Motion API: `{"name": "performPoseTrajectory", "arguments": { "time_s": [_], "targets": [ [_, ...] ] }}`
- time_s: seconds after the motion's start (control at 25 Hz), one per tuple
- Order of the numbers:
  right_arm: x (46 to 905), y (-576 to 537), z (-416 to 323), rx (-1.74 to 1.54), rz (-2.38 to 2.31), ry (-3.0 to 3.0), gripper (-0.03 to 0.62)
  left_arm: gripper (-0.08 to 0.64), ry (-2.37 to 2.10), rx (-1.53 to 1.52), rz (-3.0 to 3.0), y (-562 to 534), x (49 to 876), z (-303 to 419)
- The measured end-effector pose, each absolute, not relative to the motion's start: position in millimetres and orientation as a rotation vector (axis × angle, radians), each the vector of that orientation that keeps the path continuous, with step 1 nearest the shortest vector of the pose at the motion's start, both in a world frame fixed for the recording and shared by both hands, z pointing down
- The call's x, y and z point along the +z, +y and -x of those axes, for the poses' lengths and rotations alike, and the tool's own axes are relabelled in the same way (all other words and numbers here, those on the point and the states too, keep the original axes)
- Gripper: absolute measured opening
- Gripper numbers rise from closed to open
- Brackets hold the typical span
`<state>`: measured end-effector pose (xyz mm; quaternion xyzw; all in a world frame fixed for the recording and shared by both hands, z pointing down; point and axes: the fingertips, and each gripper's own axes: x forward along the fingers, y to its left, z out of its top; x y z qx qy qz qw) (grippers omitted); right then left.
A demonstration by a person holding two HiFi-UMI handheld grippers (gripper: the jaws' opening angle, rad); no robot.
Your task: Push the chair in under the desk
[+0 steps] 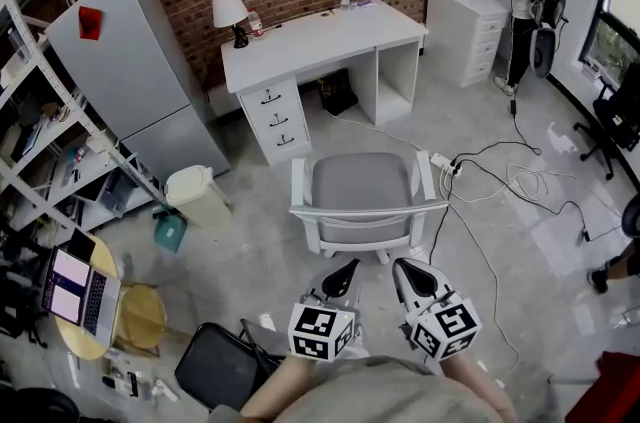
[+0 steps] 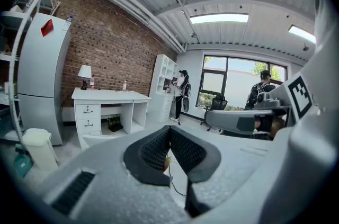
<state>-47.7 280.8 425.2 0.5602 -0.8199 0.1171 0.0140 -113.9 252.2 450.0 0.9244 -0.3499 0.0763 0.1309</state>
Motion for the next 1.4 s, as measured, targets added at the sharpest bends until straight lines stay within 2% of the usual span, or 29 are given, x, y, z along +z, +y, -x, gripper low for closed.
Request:
{"name": "performPoseTrajectory", "arguments": {
  "time_s": [1.4],
  "targets": [
    [429,175,57,0.305,-1.853,-2.416,0.008,0.011,-0.877,0.297,-2.735,141,461,132]
  ]
}}
